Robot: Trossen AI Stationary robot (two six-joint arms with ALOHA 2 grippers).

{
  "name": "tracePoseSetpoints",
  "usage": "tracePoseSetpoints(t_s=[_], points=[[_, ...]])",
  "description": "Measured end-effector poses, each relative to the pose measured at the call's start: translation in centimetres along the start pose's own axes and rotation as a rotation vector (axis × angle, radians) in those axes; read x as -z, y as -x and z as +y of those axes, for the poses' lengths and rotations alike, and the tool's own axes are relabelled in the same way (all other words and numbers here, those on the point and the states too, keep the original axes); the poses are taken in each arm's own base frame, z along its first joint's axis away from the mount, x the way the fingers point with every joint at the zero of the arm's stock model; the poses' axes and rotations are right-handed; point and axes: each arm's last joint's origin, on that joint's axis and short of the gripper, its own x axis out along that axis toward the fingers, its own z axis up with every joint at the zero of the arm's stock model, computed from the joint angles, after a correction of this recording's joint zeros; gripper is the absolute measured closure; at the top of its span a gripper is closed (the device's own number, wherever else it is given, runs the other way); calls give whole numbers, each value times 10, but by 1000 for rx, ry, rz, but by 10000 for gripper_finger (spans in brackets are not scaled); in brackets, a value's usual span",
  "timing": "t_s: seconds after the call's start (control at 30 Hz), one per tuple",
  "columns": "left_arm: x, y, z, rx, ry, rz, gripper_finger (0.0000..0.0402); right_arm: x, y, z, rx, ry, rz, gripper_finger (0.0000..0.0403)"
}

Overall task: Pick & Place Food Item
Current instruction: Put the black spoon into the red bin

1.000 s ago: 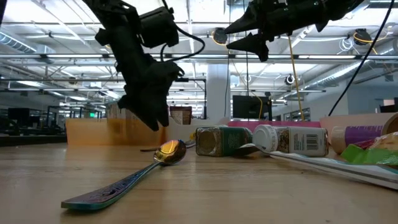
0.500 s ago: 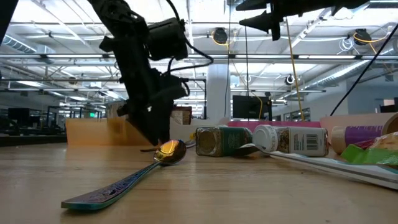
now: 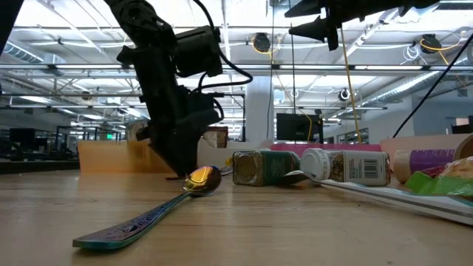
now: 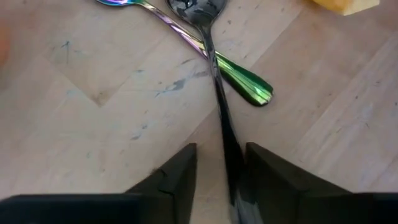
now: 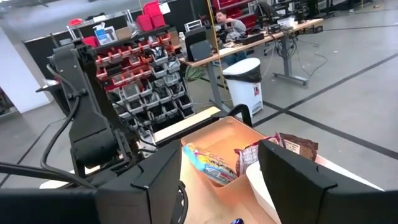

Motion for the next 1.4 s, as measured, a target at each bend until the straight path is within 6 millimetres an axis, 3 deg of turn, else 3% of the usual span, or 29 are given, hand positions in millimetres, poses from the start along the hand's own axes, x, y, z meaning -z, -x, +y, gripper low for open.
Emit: tracePoseSetpoints(t_s=[0.23,0.37,0.73,1.1,1.4], points=[[0,0,0,4,-2,3,362,1,0,0,-1,0,-2,197],[0,0,0,18,-4,11,395,8,0,-2,5,-20,16,197],[-6,9,-4,22,-84,78,399,21,0,-6,12,-65,48,197],[-41,36,-8,16,-155,33,399,21,0,-6,12,-66,48,197],[-55,36,6,70,-88,65,376,21,0,-6,11,-66,49,197]])
